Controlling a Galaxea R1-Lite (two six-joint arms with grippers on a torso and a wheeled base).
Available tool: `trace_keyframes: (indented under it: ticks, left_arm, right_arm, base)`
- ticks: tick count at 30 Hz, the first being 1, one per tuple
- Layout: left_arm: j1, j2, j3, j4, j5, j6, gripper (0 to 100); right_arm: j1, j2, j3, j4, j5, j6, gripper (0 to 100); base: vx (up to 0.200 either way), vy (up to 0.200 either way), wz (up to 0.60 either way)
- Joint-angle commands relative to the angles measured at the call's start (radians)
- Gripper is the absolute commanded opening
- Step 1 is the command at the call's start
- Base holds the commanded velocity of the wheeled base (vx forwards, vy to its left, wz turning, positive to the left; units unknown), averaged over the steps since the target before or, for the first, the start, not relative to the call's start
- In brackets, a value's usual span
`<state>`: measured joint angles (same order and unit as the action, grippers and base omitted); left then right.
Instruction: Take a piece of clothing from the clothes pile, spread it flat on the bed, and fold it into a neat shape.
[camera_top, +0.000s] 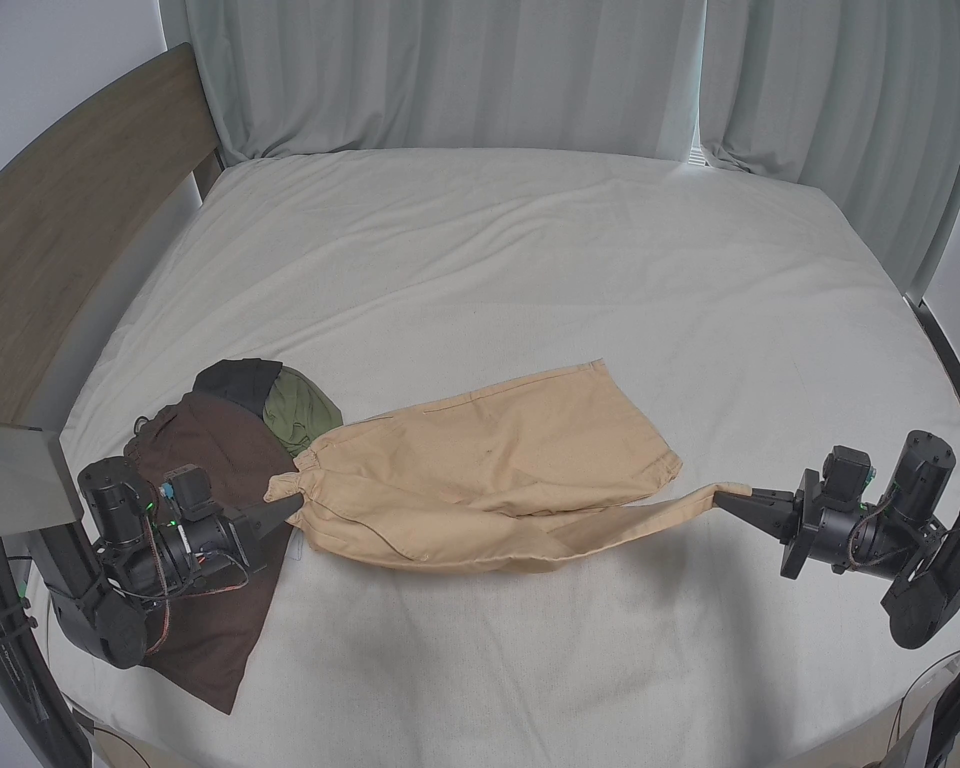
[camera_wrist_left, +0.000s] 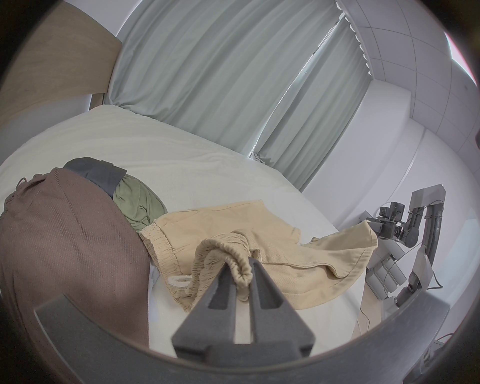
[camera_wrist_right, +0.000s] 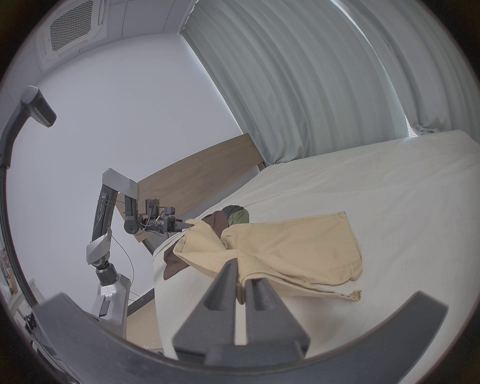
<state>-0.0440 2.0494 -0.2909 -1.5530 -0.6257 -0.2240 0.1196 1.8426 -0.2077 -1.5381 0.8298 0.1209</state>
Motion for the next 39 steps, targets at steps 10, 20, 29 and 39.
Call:
trace_keyframes:
  ticks: [10, 20, 29, 39]
  left_arm:
    - [0.000, 0.000, 0.004, -0.002, 0.000, 0.000, 0]
    - [0.003, 0.002, 0.002, -0.004, 0.000, 0.000, 0]
    - [0.003, 0.002, -0.001, -0.002, 0.001, -0.001, 0]
    - [0.003, 0.009, -0.002, -0.002, 0.012, -0.003, 0]
  right_arm:
    - [0.017, -0.055, -0.010, 0.000, -0.009, 0.020, 0]
    - [0.023, -0.048, -0.053, 0.000, -0.070, 0.046, 0]
    - [0.028, 0.006, -0.173, 0.000, -0.098, 0.122, 0]
    - [0.020, 0.110, -0.289, 0.000, -0.104, 0.177, 0]
  base:
    - [0.000, 0.000, 0.00]
    - [0.000, 0.000, 0.00]
    - [0.000, 0.000, 0.00]
    - [0.000, 0.000, 0.00]
